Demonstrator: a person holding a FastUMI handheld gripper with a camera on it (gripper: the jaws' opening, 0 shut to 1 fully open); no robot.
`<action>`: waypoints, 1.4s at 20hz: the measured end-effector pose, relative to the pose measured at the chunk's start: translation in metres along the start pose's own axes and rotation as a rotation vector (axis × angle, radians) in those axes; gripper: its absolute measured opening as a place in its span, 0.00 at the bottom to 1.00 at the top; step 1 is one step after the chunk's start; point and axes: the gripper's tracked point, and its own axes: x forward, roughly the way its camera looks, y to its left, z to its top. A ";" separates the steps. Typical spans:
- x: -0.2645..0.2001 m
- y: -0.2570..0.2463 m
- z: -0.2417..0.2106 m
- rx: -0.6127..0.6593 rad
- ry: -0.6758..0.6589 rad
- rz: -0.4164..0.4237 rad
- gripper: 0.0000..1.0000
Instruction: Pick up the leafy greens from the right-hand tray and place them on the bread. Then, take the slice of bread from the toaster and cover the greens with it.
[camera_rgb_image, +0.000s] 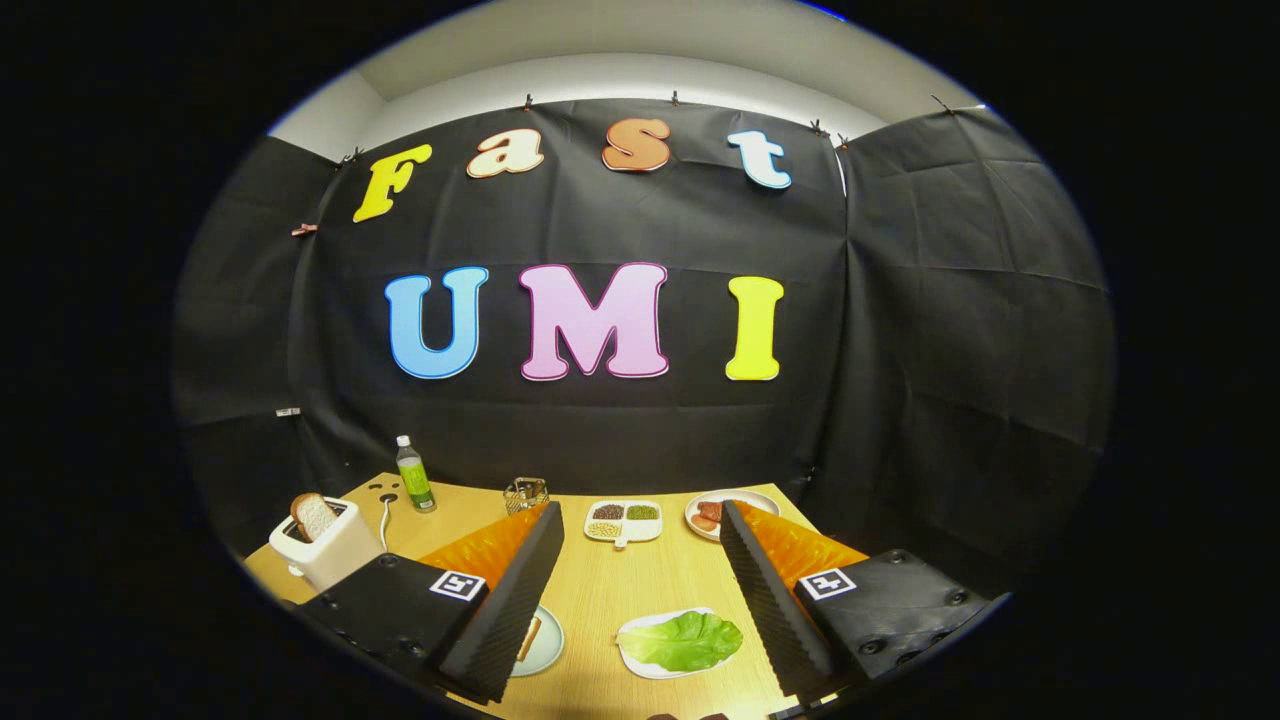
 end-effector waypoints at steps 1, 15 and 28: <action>0.000 -0.001 -0.001 0.000 0.003 0.001 0.98; 0.032 -0.018 -0.076 0.013 0.200 0.090 0.98; 0.089 -0.042 -0.258 -0.055 0.607 0.205 0.99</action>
